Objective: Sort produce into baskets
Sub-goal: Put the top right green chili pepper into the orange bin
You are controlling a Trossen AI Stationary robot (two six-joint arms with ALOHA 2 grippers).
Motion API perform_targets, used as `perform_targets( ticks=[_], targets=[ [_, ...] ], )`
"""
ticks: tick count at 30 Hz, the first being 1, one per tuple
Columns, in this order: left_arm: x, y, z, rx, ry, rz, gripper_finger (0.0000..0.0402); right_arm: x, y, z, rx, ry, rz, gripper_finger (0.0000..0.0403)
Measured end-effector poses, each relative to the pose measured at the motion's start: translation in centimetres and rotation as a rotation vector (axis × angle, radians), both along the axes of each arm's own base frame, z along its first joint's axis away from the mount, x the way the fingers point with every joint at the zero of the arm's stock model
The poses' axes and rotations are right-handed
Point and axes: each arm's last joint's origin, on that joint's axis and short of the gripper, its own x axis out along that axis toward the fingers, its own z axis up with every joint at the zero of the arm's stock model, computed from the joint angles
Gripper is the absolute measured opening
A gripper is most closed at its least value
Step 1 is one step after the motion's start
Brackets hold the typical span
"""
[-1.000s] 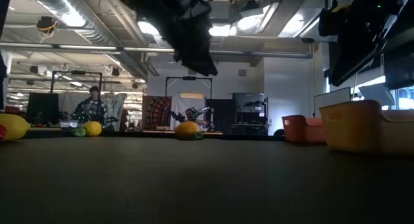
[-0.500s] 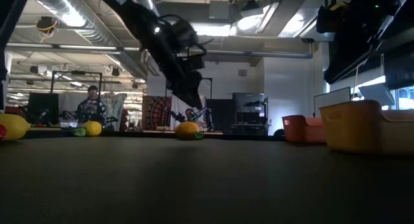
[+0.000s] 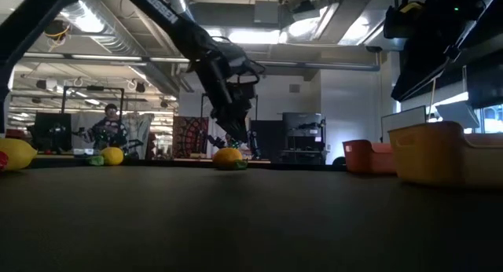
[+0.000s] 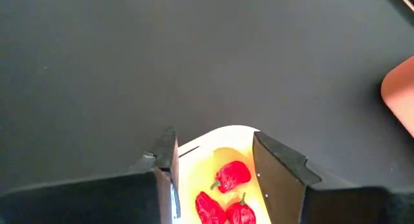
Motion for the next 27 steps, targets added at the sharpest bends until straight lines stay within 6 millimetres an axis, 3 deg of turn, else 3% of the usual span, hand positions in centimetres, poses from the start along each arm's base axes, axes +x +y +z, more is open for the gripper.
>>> perform_targets(
  ticks=[9, 17, 27],
  targets=[
    [0.6, 2.4, -1.2, 0.032, 0.087, -0.145, 0.0290, 0.0, -0.1, 0.0, -0.021, 0.001, -0.001, 0.0134],
    [0.5, 3.1, -2.8, 0.076, 0.155, -0.269, 0.0290, 0.0, -0.1, 0.0, -0.021, -0.003, -0.002, 0.0134],
    [0.6, 3.2, -4.9, 0.049, 0.209, -0.297, 0.0290, 0.0, -0.1, 0.0, -0.020, -0.004, -0.004, 0.0133]
  ],
)
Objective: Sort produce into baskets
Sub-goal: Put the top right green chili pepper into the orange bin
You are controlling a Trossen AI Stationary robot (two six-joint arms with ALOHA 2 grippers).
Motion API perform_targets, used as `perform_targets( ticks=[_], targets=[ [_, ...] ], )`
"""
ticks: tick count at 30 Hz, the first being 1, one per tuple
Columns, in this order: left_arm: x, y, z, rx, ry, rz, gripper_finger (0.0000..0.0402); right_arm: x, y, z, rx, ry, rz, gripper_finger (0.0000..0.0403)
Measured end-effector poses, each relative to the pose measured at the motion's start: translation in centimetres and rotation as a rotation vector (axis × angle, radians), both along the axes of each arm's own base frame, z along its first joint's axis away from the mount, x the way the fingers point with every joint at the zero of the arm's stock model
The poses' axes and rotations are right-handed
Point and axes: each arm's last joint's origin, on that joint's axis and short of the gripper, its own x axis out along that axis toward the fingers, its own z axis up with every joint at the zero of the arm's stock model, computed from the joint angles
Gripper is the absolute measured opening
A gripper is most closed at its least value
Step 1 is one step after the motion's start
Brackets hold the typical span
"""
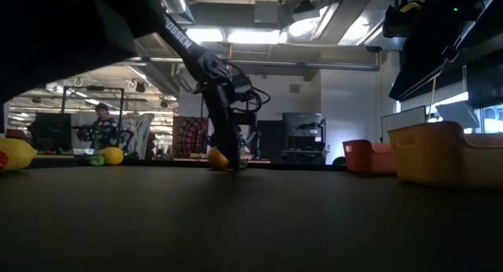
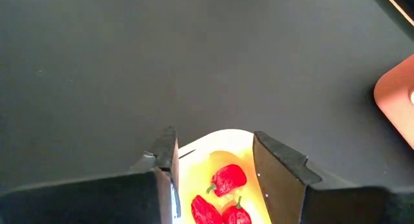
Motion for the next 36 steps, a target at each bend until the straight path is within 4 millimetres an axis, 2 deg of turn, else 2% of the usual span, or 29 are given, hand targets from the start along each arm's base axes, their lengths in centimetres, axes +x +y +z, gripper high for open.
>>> perform_targets(
  ticks=[4, 12, 18, 28, 32, 36],
  targets=[
    [0.0, 0.0, -0.2, -0.005, 0.002, 0.006, 0.0268, 0.0, 0.0, 0.0, 0.000, 0.000, 0.000, 0.0133],
    [0.0, 0.0, -0.2, -0.004, -0.001, 0.009, 0.0180, 0.0, 0.0, 0.0, 0.000, 0.000, 0.000, 0.0133],
    [0.0, 0.0, -0.1, -0.003, -0.001, 0.009, 0.0128, 0.0, 0.0, 0.0, 0.000, 0.000, 0.000, 0.0133],
    [0.2, -0.3, 0.4, -0.002, -0.011, 0.032, 0.0082, 0.0, 0.0, 0.0, -0.003, 0.004, 0.009, 0.0133],
    [0.7, -1.5, 2.1, 0.009, -0.045, 0.033, 0.0081, 0.0, 0.0, 0.0, 0.002, 0.000, 0.011, 0.0133],
    [1.1, -3.3, 5.5, 0.043, -0.115, 0.009, 0.0084, 0.2, 0.0, 0.1, -0.014, -0.018, 0.001, 0.0133]
  ],
)
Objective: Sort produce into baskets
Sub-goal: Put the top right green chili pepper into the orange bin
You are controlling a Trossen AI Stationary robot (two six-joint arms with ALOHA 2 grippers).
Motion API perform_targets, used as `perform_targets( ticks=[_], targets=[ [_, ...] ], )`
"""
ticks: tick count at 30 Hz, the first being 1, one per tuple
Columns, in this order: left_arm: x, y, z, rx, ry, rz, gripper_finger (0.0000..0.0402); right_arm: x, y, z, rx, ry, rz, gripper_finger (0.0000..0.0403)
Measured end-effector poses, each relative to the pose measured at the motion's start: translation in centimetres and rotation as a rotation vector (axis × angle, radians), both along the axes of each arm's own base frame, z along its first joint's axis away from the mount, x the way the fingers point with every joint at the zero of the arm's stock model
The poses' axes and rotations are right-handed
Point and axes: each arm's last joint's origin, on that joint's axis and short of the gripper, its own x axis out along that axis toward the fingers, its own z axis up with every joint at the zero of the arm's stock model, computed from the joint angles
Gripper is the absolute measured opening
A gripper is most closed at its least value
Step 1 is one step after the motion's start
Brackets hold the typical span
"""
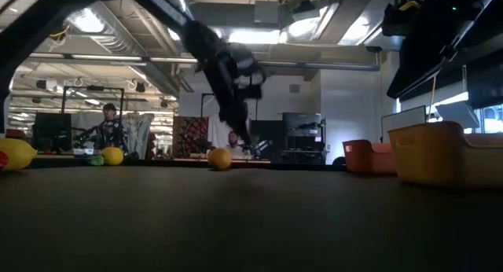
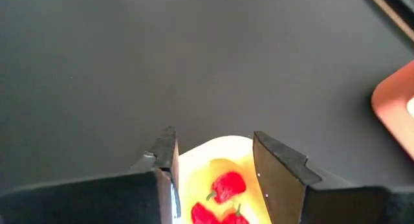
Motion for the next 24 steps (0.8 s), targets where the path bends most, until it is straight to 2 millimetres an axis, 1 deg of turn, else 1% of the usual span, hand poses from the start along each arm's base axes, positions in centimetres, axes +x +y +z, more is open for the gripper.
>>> perform_targets(
  ticks=[4, 7, 11, 13, 16, 18, 21, 24],
  targets=[
    [0.2, -2.7, 4.2, 0.034, -0.093, -0.028, 0.0085, 0.3, -0.1, 0.2, -0.040, -0.033, -0.002, 0.0134],
    [0.2, -5.0, 7.1, 0.053, -0.164, -0.054, 0.0085, 0.5, -0.1, 0.4, -0.064, -0.060, 0.010, 0.0147],
    [0.1, -8.1, 10.1, 0.065, -0.250, -0.094, 0.0085, 1.0, -0.1, 0.8, -0.102, -0.113, 0.036, 0.0197],
    [0.2, -9.5, 11.3, 0.063, -0.293, -0.112, 0.0085, 1.3, 0.0, 1.1, -0.128, -0.144, 0.060, 0.0225],
    [0.5, -11.7, 12.2, 0.054, -0.330, -0.149, 0.0085, 1.8, 0.0, 1.6, -0.189, -0.184, 0.113, 0.0257],
    [0.7, -13.1, 12.5, 0.048, -0.341, -0.184, 0.0085, 2.1, 0.0, 2.0, -0.238, -0.213, 0.148, 0.0264],
    [1.2, -15.1, 12.7, 0.042, -0.352, -0.237, 0.0086, 2.6, 0.1, 2.6, -0.318, -0.262, 0.217, 0.0261],
    [1.7, -16.9, 12.5, 0.032, -0.355, -0.280, 0.0086, 3.1, 0.1, 3.4, -0.387, -0.324, 0.265, 0.0247]
  ],
)
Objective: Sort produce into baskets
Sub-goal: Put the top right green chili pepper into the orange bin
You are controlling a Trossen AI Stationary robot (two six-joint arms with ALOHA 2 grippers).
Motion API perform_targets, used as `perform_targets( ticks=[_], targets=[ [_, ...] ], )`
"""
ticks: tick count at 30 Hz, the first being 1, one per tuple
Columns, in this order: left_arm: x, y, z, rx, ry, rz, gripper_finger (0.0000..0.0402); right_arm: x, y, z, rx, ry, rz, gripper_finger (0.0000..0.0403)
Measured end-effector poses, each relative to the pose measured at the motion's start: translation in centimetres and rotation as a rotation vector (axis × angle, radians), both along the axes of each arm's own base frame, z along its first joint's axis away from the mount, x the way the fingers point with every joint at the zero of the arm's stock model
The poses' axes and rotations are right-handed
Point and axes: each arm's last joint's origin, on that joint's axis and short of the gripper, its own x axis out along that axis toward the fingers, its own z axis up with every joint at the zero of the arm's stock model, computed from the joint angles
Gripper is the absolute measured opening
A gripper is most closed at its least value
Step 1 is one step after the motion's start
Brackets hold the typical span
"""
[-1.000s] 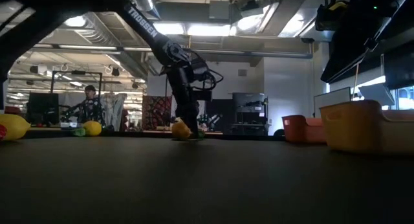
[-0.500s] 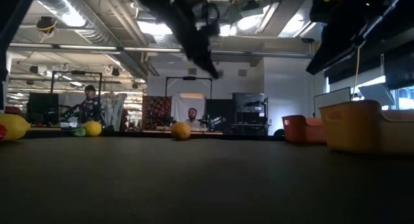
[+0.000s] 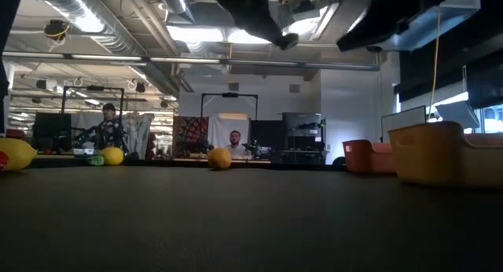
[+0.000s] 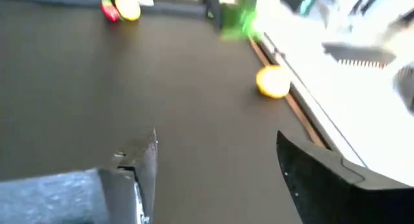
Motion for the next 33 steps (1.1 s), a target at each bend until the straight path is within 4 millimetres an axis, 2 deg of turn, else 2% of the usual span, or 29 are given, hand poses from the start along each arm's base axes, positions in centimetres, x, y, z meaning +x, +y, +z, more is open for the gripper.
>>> perform_targets(
  ticks=[4, 7, 14, 22, 33],
  targets=[
    [0.5, -2.1, 0.1, -0.015, -0.024, -0.041, 0.0086, 0.5, 0.1, 0.9, -0.057, -0.079, 0.044, 0.0226],
    [0.9, -3.5, 0.4, -0.019, -0.063, -0.072, 0.0086, 0.7, 0.3, 1.4, -0.025, -0.136, 0.104, 0.0210],
    [1.5, -5.8, 1.1, -0.011, -0.151, -0.133, 0.0086, 2.2, 0.8, 1.3, 0.027, -0.200, 0.213, 0.0176],
    [1.6, -6.3, 1.1, -0.012, -0.156, -0.145, 0.0086, 3.2, 1.1, 1.1, 0.049, -0.226, 0.268, 0.0149],
    [1.5, -6.3, 1.0, -0.005, -0.141, -0.150, 0.0086, 2.2, 1.0, 2.2, 0.054, -0.276, 0.268, 0.0133]
  ],
)
